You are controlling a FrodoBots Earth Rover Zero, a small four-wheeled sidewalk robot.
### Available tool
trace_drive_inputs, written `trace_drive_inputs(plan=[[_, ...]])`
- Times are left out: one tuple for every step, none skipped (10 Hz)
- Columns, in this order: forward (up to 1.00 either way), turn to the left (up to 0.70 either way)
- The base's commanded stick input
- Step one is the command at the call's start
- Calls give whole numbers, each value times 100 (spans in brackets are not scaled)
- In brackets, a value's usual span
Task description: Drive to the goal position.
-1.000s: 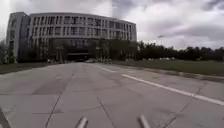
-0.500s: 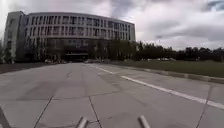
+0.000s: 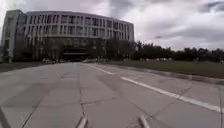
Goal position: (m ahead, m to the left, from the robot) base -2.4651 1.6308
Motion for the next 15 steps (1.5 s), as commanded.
trace_drive_inputs(plan=[[70, 36], [70, 36], [70, 19], [70, 1], [70, 1], [70, 1], [70, 1], [70, 1], [70, 1], [70, 1], [70, 1], [70, 1], [70, 1], [70, 1], [70, 1]])
